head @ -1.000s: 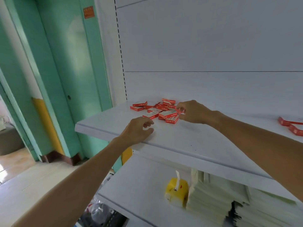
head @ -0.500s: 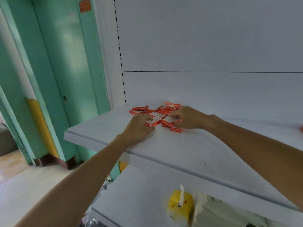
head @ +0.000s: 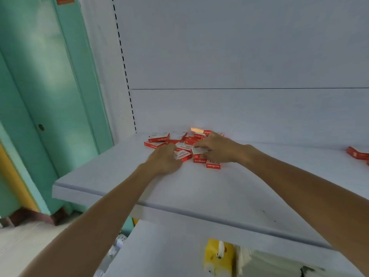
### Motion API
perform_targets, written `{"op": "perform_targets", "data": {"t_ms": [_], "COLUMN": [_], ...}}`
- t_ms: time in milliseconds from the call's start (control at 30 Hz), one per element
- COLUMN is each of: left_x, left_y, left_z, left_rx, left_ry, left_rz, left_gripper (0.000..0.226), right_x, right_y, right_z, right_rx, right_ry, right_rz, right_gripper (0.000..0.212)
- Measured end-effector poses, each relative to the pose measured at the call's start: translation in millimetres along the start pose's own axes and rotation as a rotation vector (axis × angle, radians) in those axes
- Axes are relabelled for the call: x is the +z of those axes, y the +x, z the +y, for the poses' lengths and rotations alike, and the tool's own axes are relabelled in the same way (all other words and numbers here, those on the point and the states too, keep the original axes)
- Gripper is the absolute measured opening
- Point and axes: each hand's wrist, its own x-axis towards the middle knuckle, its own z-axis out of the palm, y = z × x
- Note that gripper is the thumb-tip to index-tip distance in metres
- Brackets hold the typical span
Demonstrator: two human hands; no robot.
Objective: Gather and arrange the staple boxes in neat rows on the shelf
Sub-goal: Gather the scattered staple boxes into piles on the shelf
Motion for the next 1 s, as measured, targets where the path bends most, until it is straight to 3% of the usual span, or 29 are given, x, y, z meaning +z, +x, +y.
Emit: {"op": "perform_targets", "data": {"t_ms": [133,300,600,800,1000], "left_x": [-7,-7,-9,-2,50], "left_y": [-5,-13,-31,-27,-29], "left_z": [-5,-17,2,66,193], "left_rx": [0.013,0.004,0.185,0.424,0.609], "left_ry": [-0.009,0.006,-0.142,-0.127,-0.204], "left_rz": [-0.031,0.023,0.124,0.038,-0.059], "left_gripper": [0.009,0.037,0.030,0.039,0.036], "right_x": [-2,2,-22,-43,-59], "right_y": [3,4,-36,-111,-238], "right_z": [-2,-9,3,42,106], "right_rx": [0.024,0.096,0.241,0.435,0.650], "right_ry": [-0.023,-0.036,0.135,0.145,0.060], "right_rz": [-0.011,-0.024,0.207,0.241,0.206], "right_gripper": [0.043,0.045,0.044,0.041,0.036]}}
